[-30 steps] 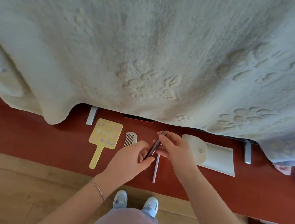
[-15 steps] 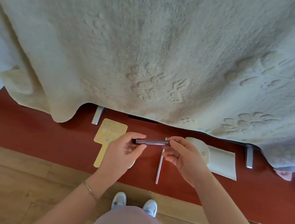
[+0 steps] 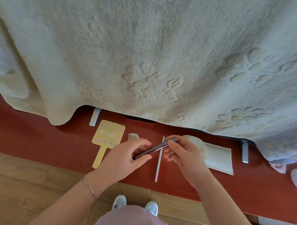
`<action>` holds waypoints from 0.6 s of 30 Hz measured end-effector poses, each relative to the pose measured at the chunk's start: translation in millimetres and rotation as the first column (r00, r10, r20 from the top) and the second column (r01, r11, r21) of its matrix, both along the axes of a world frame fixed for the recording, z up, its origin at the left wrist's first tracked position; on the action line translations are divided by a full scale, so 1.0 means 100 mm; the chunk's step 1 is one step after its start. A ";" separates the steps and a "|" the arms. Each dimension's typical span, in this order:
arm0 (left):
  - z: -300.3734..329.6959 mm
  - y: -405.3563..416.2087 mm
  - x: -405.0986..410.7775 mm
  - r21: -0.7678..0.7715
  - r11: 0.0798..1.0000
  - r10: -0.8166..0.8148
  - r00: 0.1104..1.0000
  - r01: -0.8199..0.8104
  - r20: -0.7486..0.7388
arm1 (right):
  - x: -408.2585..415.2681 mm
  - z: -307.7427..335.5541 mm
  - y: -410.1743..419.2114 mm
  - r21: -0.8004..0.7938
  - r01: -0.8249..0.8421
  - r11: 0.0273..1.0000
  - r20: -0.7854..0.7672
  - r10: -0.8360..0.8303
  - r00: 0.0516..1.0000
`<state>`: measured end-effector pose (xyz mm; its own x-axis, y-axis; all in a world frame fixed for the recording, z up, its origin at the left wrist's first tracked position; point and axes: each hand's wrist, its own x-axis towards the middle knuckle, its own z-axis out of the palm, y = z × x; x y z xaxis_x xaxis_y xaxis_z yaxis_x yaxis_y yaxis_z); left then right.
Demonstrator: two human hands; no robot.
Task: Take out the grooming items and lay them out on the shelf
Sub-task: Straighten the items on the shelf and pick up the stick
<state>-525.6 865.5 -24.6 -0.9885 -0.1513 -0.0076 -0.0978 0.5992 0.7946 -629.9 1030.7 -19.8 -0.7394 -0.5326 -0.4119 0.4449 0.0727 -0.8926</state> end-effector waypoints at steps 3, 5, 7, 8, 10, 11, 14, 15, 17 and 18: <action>-0.03 0.04 -0.01 -0.084 0.993 -0.088 0.994 0.083 -0.058 | 0.02 -0.01 0.00 0.073 -0.031 0.997 -0.022 0.033 0.999; -0.04 0.06 0.01 -0.060 0.997 -0.059 0.997 0.056 -0.056 | 0.04 -0.02 0.00 0.092 -0.005 0.996 -0.024 0.008 1.000; -0.06 0.05 0.04 -0.037 0.998 -0.048 0.998 0.046 -0.049 | 0.06 -0.02 0.01 0.094 0.021 0.995 -0.012 -0.020 1.000; -0.06 0.04 0.06 -0.031 0.998 -0.049 0.998 0.047 -0.046 | 0.06 -0.02 0.01 0.088 0.028 0.996 0.000 -0.028 1.000; -0.06 0.03 0.10 -0.020 0.999 -0.052 0.997 0.051 -0.055 | 0.08 -0.04 0.02 0.073 0.022 0.997 0.015 -0.023 1.000; -0.05 0.03 0.12 -0.016 0.998 -0.054 0.997 0.053 -0.058 | 0.10 -0.04 0.00 0.069 0.008 0.998 0.021 -0.010 1.000; -0.03 0.02 0.16 -0.013 0.997 -0.078 0.995 0.078 -0.063 | 0.11 -0.06 -0.04 0.045 0.024 0.999 0.023 -0.025 0.999; -0.03 0.01 0.19 -0.027 0.995 -0.094 0.994 0.093 -0.059 | 0.05 -0.05 -0.02 0.028 0.126 0.992 0.061 -0.128 0.990; -0.09 -0.05 0.31 -0.056 0.993 -0.102 0.995 0.102 -0.006 | -0.18 0.00 0.14 -0.005 0.354 0.935 0.093 -0.352 0.931; -0.14 -0.09 0.38 -0.068 0.994 -0.081 0.996 0.084 0.041 | -0.32 0.03 0.24 0.003 0.382 0.924 0.036 -0.382 0.923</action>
